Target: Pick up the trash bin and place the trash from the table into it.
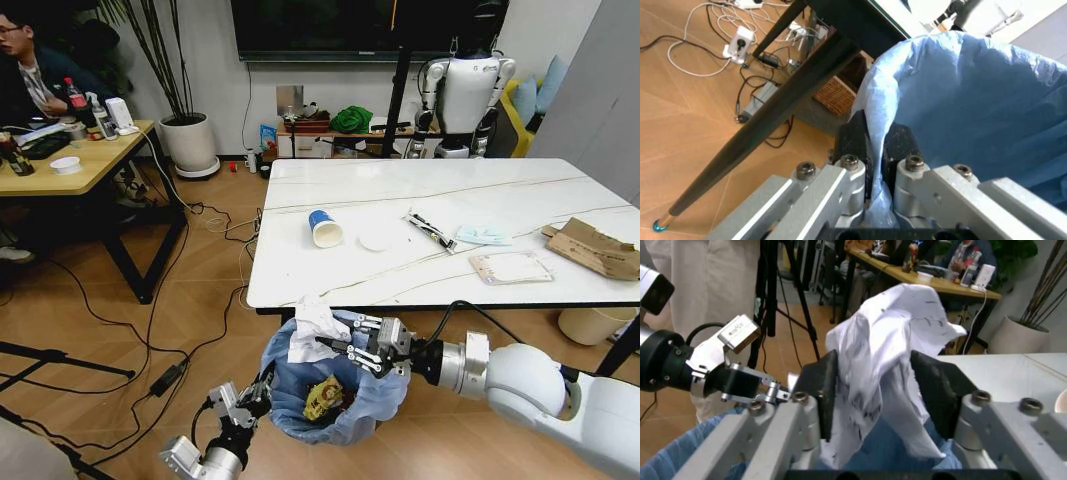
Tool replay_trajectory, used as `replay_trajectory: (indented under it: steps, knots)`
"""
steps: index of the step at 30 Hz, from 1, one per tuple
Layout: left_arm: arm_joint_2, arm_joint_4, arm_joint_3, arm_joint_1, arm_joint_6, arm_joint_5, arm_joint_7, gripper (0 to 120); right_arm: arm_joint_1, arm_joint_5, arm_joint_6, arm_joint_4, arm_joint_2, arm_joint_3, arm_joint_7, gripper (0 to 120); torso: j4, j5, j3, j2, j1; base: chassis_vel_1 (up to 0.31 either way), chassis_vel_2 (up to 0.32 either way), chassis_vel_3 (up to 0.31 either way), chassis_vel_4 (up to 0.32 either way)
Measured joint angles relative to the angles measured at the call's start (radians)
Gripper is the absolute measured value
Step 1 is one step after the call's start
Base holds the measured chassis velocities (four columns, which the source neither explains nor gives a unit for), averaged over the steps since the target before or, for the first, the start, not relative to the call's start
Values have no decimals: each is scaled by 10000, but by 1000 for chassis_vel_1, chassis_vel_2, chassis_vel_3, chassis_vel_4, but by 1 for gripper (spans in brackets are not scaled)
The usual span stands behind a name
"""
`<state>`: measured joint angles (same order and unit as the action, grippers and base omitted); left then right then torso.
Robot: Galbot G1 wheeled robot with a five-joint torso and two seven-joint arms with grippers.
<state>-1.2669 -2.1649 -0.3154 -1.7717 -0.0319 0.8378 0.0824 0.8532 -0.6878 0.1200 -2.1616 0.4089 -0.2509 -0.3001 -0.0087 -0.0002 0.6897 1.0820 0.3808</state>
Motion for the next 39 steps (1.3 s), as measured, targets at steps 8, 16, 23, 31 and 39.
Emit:
replay_trajectory:
  steps: [8, 16, 23, 31, 39]
  knots:
    - [10, 7, -42, 75, -33, 45, 87, 0, 63, 10, 18, -124, -150, -40, 54, 72, -2, 1, 0, 0, 0, 0, 0, 0, 0]
    - [111, -110, -236, -197, -44, 40, 95, 0, -122, -343, -38, -128, 41, 231, 635, 98, -1, 1, 0, 0, 0, 0, 0, 0, 0]
    - [31, -297, -535, -684, 10, -188, 23, 0, -303, -1735, -265, 623, 905, 1359, 2005, 100, -1, 0, 0, 0, 0, 0, 0, 0, 0]
    - [-360, -552, -821, -1101, 37, -490, -37, 0, -924, -2559, -838, 1995, 2821, 1450, 3551, 100, 2, 3, 0, 0, 0, 0, 0, 0, 0]
    - [-522, -802, -1145, -1356, 32, -589, -75, 0, -1950, -2209, -1306, 3840, 4425, 523, 3720, 100, 2, 1, 1, 0, 0, 0, 0, 0, 0]
